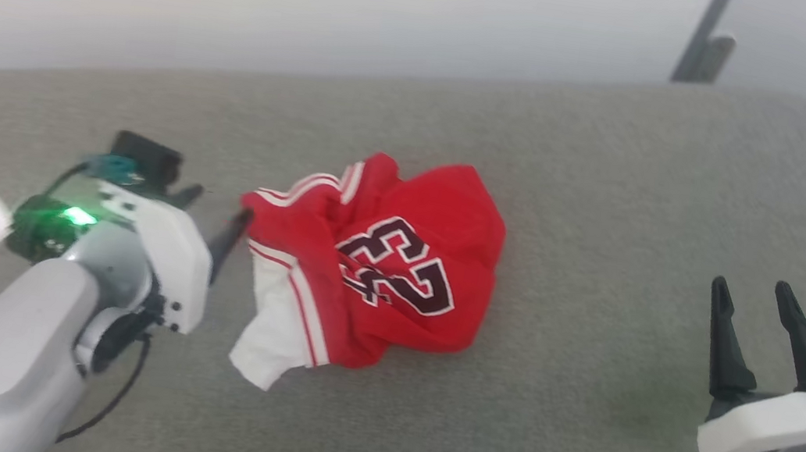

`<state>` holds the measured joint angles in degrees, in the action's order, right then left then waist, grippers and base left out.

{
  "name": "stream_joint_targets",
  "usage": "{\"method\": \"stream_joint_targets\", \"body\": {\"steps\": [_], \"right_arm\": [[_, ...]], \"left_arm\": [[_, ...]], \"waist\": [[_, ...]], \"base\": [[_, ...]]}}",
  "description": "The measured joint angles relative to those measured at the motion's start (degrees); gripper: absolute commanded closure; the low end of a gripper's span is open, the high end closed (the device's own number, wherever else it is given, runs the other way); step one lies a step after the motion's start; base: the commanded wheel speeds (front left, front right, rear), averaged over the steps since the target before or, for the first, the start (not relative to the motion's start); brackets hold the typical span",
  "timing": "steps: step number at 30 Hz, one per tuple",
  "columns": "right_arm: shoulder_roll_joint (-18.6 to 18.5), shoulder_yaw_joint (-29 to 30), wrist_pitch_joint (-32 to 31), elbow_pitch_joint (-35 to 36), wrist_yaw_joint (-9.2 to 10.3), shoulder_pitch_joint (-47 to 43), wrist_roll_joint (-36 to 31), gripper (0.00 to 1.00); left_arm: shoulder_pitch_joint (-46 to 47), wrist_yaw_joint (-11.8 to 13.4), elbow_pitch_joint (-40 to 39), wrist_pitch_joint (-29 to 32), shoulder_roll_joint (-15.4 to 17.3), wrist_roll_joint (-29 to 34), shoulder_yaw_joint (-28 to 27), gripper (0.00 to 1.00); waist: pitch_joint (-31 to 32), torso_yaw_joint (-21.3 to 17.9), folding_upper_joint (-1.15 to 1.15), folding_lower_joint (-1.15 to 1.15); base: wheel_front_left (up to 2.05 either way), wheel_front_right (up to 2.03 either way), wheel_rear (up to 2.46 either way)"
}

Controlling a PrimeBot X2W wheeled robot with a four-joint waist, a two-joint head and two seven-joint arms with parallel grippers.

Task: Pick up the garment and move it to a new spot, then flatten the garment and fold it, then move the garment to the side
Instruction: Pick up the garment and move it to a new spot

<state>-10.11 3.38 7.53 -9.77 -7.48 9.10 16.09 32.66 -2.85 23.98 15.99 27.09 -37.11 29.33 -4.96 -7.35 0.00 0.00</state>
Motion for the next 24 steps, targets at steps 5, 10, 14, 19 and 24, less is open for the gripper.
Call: {"method": "stream_joint_targets", "body": {"steps": [5,10,14,19,24], "right_arm": [[-0.68,0.58,-0.52,0.18,0.0,-1.59,0.35,0.0],[-0.85,1.31,-0.85,0.1,0.0,-3.36,0.47,0.0],[-0.96,1.82,-1.1,0.27,0.0,-4.33,0.54,0.0],[-1.11,2.65,-1.48,0.58,0.0,-5.22,0.55,0.0],[-0.85,2.91,-1.58,0.86,0.0,-5.39,0.55,0.0]], "left_arm": [[-3.84,1.55,-1.56,-8.45,1.72,-0.25,-3.39,0.0],[-9.5,2.37,-2.8,-16.33,4.03,-0.59,-6.32,0.0],[-13.9,3.66,-3.37,-21.32,5.54,-1.65,-9.37,0.0],[-18.88,4.6,-4.5,-25.86,6.58,-3.19,-12.51,0.0],[-22.65,5.28,-4.8,-28.58,7.2,-3.74,-14.26,0.0]], "waist": [[2.35,2.82,0.0,0.0],[4.31,5.59,0.0,0.0],[5.25,7.46,0.0,0.0],[5.93,9.28,0.0,0.0],[6.48,10.32,0.0,0.0]], "base": [[0.0,0.0,0.0],[0.0,0.0,0.0],[0.0,0.0,0.0],[0.0,0.0,0.0],[0.0,0.0,0.0]]}}
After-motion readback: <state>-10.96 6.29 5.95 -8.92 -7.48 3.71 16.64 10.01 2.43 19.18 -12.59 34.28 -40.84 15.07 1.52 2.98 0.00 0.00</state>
